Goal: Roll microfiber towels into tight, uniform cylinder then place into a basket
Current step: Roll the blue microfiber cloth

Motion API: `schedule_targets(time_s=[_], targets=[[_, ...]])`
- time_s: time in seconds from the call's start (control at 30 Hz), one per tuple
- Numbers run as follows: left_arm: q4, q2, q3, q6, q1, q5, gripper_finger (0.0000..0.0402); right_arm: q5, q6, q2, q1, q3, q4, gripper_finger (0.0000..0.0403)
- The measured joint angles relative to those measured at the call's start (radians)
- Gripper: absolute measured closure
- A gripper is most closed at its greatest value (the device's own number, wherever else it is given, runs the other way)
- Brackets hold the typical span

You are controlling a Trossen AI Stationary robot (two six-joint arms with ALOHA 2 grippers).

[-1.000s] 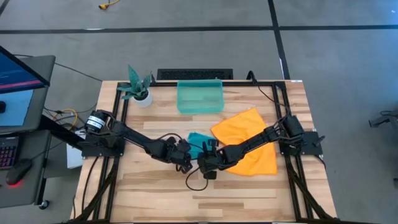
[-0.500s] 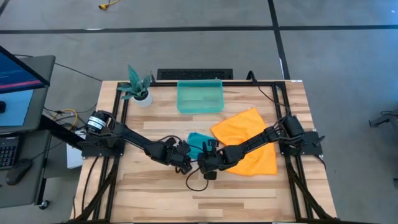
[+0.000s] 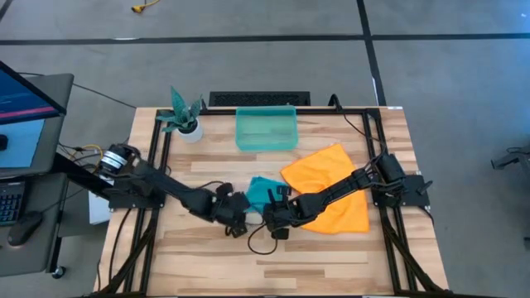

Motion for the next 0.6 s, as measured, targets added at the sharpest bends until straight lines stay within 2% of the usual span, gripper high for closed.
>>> schedule_targets(time_s=[0.13, 0.27, 0.43, 0.6], targets=[[0.015, -0.025, 0.001, 0.136, -0.074, -0.078, 0.0278, 0.001, 0.0, 0.0, 0.0, 0.0, -0.001, 0.0378], [0.089, -0.007, -0.007, 0.265, -0.113, -0.061, 0.0279, -0.002, 0.0, 0.0, 0.0, 0.0, 0.001, 0.0378], [0.12, 0.053, -0.012, 0.348, -0.085, -0.036, 0.0279, -0.005, 0.0, 0.0, 0.0, 0.0, 0.002, 0.0378], [0.137, 0.096, -0.012, 0.363, -0.036, -0.017, 0.0279, -0.012, 0.0, 0.0, 0.0, 0.0, 0.003, 0.0378]])
